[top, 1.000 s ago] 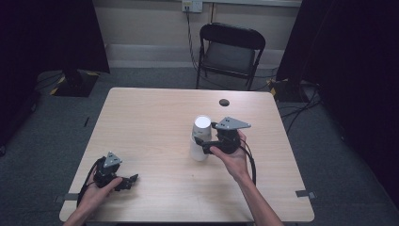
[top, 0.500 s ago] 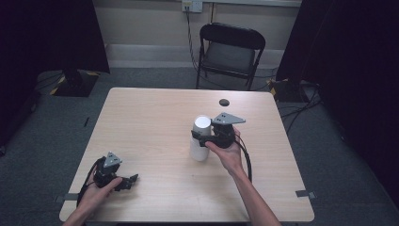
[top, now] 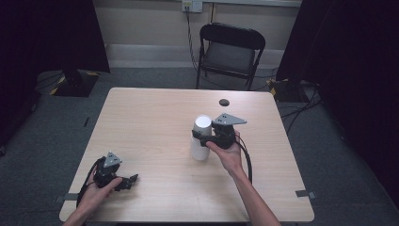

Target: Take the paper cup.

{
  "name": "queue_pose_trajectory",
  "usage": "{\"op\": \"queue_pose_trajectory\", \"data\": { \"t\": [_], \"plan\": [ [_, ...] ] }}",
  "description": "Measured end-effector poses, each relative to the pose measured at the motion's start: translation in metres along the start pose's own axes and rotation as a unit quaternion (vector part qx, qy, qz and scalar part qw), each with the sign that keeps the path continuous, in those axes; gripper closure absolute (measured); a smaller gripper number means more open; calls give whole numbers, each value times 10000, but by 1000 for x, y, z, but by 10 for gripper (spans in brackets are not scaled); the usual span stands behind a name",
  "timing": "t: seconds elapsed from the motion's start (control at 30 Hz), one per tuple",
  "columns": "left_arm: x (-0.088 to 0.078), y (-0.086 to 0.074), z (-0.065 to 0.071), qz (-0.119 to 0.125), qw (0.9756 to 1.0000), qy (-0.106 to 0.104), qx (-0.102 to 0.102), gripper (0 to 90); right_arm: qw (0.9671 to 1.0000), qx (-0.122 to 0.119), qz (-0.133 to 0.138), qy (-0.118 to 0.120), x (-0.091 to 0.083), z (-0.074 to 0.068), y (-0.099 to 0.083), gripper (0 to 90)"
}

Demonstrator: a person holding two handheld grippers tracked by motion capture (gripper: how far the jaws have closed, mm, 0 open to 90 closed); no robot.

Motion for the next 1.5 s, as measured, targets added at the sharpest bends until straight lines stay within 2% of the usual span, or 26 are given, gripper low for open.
{"op": "queue_pose_trajectory", "data": {
  "t": [0.37, 0.93, 1.2, 1.33, 1.5],
  "plan": [
    [0, 0, 0, 3, 10000, 3, -11, 0, 10000, -29, 4, -46, -1, -1, 1, 290],
    [0, 0, 0, 2, 10000, 0, -5, 0, 9997, -122, 229, -33, -9, -5, 14, 293],
    [0, 0, 0, 6, 10000, 1, -10, 0, 9993, -77, 360, -5, -14, -4, 20, 309],
    [0, 0, 0, 3, 10000, -1, -5, 0, 9986, -25, 527, -79, -17, -3, 24, 309],
    [0, 0, 0, 1, 10000, -8, -7, 0, 9983, -30, 569, -78, -17, -4, 28, 314]
  ]
}}
Point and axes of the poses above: each handheld gripper's, and its own axes: x roughly forward along the jaws, y roughly out of its top, z roughly to its right, the point moved 3 cm from there along x, roughly forward along the jaws, and after that the axes turned 6 degrees about y, right-handed, at the moved point
